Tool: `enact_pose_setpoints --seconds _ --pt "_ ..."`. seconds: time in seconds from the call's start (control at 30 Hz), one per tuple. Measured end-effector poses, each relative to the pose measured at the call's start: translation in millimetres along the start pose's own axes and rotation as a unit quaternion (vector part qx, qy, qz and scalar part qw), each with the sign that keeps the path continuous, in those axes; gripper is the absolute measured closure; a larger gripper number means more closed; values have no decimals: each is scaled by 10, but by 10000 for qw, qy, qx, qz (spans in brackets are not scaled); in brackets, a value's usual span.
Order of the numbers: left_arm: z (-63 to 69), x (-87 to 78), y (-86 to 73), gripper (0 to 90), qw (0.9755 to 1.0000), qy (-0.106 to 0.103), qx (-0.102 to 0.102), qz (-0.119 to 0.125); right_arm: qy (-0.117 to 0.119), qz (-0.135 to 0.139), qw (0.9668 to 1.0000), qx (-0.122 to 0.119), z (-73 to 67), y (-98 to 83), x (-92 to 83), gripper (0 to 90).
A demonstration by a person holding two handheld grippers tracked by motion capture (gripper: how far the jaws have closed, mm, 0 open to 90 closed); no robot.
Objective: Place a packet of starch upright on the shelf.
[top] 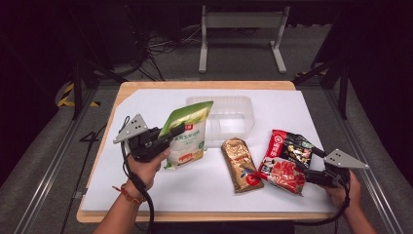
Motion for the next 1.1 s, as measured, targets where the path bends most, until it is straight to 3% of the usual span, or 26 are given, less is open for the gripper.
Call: enact_pose_setpoints --seconds 0.2,0.67,0.7,0.77,0.83,0.93,1.0,1.1 --pt "-64 174 148 861 9997 202 110 -59 -2 -10 10000 -5 0 -9 3 208" --pt "-415 561 357 861 9969 761 -217 -18 -3 -36 10000 15 3 -18 14 206" --pt "-441 595 369 862 9961 872 -129 -45 -3 -39 10000 26 5 -19 15 205" --pt "-500 680 390 862 9952 931 -287 -25 -17 -38 10000 35 10 -20 18 198" --pt "-556 759 405 862 9942 1036 -290 -30 -17 -24 10000 41 11 -20 16 197" --pt "-667 864 408 862 9917 1174 -516 -6 -15 -16 10000 57 16 -21 10 196" --pt "-767 950 396 862 9885 1272 -815 54 -10 3 10000 68 22 -21 4 196" --pt "-822 1054 391 862 9859 1501 -738 -10 -40 21 10000 87 41 -23 -12 196"
Point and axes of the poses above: each handheld gripper's, and its own axes: x roughly forward along the jaws, y roughly out of its top, z roughly to its right, the point moved 7 cm from there along x, roughly forward along the jaws, and after that the axes turned 4 degrees about -z, right-handed, at the moved point
